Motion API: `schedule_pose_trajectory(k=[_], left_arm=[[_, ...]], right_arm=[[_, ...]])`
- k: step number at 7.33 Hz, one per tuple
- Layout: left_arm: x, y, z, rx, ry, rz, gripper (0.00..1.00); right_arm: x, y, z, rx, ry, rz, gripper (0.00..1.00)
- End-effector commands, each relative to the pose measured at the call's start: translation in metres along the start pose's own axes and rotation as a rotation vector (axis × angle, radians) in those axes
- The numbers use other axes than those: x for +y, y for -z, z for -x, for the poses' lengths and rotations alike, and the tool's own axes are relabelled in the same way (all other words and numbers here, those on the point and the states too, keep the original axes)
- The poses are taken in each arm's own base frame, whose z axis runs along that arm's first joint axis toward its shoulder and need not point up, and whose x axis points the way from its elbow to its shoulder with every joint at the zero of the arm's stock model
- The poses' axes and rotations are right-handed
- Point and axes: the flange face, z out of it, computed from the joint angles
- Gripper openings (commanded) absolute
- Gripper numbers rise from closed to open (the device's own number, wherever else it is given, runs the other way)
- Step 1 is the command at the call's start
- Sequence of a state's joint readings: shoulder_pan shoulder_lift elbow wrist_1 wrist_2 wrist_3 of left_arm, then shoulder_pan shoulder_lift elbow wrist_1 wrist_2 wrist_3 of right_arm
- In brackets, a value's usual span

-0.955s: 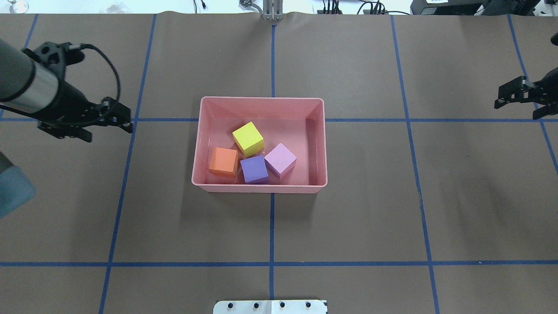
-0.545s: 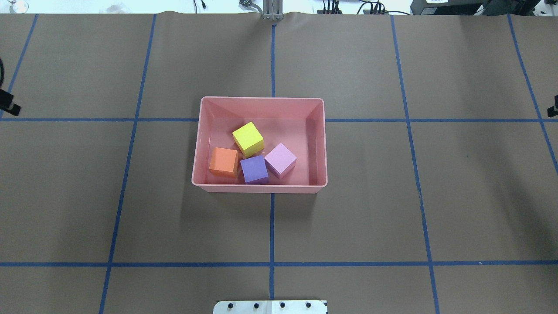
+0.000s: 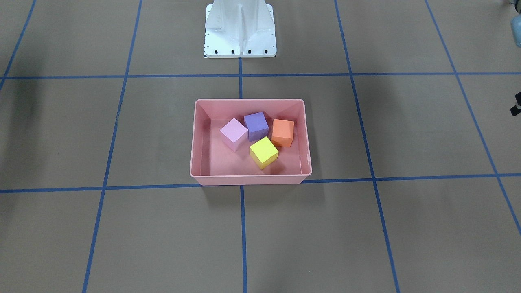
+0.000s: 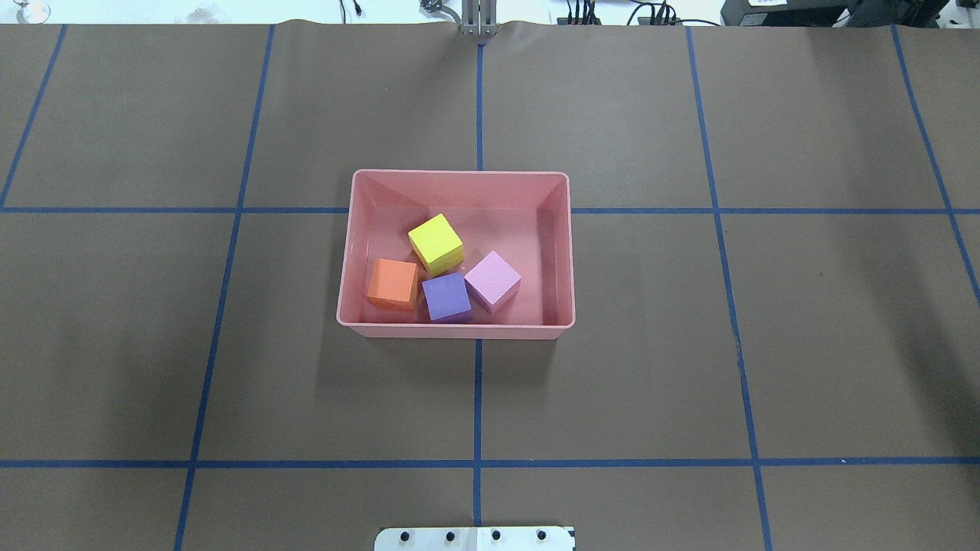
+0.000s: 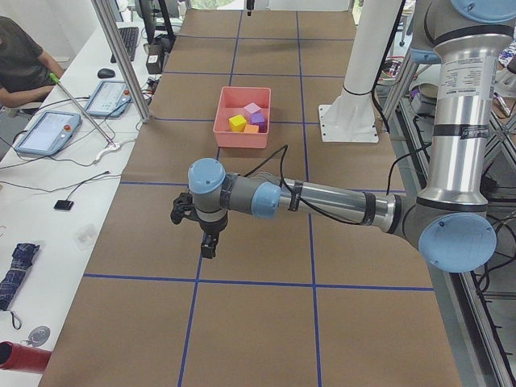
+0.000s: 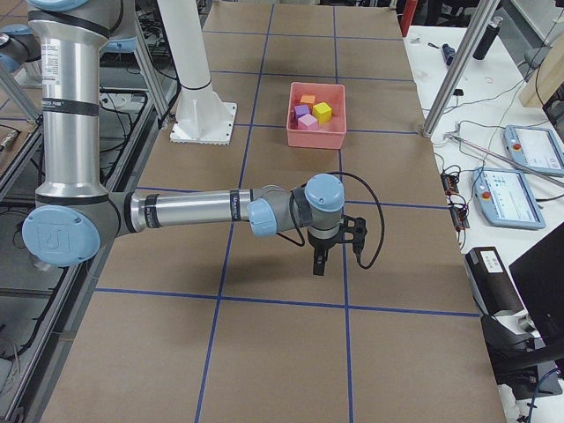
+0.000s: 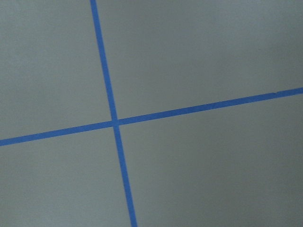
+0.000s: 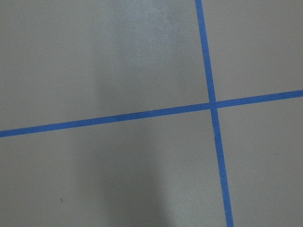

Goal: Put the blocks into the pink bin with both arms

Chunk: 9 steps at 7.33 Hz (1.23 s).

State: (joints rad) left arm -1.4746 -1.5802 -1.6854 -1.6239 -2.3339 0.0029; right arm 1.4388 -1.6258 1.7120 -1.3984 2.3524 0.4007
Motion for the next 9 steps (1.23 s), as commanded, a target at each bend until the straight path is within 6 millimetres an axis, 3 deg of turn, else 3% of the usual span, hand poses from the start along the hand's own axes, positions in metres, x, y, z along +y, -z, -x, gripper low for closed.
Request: schedule_pose_trajectory(k=[1, 4, 7, 9], left_arm=[[0.011, -0.014, 0.02, -0.002, 0.006, 0.029, 1.0], [0.017, -0.021, 0.029, 0.004, 0.042, 0.045, 1.0], [0.016, -0.005, 0.041, 0.012, 0.091, 0.025, 1.0], [0.014, -0.003, 0.037, 0.054, 0.162, 0.032, 1.0]], right_arm=[[-0.001, -0.003, -0.006, 0.0, 0.002, 0.007, 1.0], [0.0, -0.002, -0.008, -0.003, -0.001, 0.005, 1.0], [-0.002, -0.003, -0.01, -0.003, 0.002, 0.008, 1.0], [-0.005, 0.0, -0.012, -0.001, -0.029, 0.028, 1.0]])
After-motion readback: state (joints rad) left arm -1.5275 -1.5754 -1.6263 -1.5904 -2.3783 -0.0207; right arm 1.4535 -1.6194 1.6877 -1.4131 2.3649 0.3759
